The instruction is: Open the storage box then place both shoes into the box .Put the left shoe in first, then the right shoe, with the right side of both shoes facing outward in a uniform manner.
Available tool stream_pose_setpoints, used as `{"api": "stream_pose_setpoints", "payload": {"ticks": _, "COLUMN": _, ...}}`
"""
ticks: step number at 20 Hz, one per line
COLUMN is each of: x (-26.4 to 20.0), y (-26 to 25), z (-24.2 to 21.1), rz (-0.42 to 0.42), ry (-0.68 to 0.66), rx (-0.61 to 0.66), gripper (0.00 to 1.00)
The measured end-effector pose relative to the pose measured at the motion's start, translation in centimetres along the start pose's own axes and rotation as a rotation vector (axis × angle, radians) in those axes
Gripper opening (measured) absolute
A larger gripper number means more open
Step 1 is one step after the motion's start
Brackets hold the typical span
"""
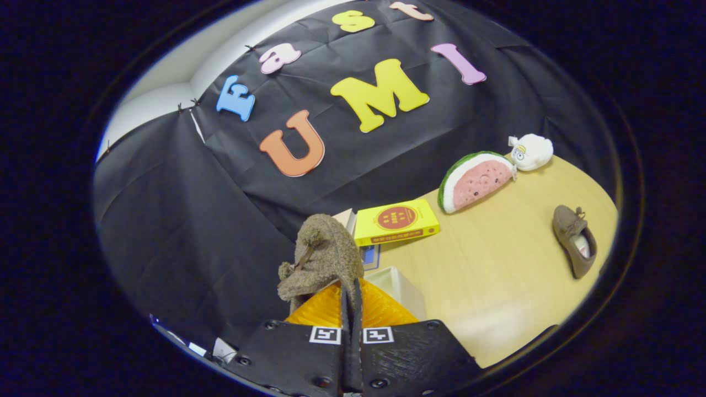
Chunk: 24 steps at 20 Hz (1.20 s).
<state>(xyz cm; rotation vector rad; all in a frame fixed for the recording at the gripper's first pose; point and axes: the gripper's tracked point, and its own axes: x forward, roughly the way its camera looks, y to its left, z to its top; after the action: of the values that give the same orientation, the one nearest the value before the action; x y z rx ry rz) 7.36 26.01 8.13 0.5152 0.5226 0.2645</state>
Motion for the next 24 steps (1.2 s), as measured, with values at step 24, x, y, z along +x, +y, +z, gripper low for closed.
{"api": "stream_pose_setpoints", "payload": {"ticks": 24, "x": 9.3, "y": 1.0, "z": -13.7, "rz": -0.114, "ry": 0.063, "rx": 0.038, "gripper": 0.36}}
